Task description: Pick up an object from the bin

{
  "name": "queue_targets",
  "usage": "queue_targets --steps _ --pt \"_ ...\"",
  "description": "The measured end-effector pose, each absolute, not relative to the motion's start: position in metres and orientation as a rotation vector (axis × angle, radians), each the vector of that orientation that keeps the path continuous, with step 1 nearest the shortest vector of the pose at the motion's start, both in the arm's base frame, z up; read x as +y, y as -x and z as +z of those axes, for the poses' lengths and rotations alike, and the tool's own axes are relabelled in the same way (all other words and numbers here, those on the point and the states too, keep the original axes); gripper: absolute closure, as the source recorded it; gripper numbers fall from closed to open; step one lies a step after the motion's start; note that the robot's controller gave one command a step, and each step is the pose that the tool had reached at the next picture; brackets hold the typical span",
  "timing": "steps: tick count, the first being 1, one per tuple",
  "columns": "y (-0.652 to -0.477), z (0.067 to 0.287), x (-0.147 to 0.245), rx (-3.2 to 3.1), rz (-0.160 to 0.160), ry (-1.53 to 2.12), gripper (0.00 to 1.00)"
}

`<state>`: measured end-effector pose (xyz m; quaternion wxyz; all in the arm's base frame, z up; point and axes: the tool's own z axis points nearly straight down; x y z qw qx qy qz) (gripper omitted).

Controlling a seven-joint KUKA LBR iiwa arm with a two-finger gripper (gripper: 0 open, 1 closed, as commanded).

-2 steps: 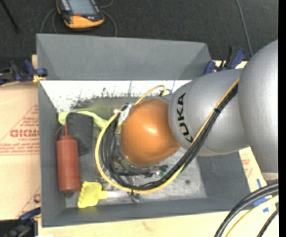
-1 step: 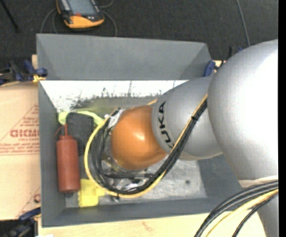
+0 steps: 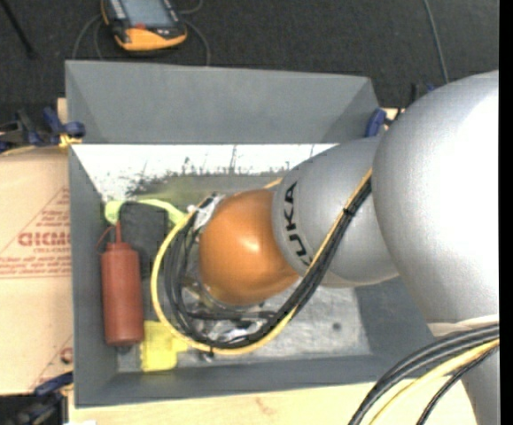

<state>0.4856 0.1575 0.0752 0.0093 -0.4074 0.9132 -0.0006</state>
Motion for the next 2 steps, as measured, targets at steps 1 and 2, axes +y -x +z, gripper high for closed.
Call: queue_targets --steps 1,2 --pt "-0.482 0.106 0.157 2.865 -0.001 1.288 1.0" --pt "-0.488 0.215 0.15 2.816 0.002 1.387 1.0"
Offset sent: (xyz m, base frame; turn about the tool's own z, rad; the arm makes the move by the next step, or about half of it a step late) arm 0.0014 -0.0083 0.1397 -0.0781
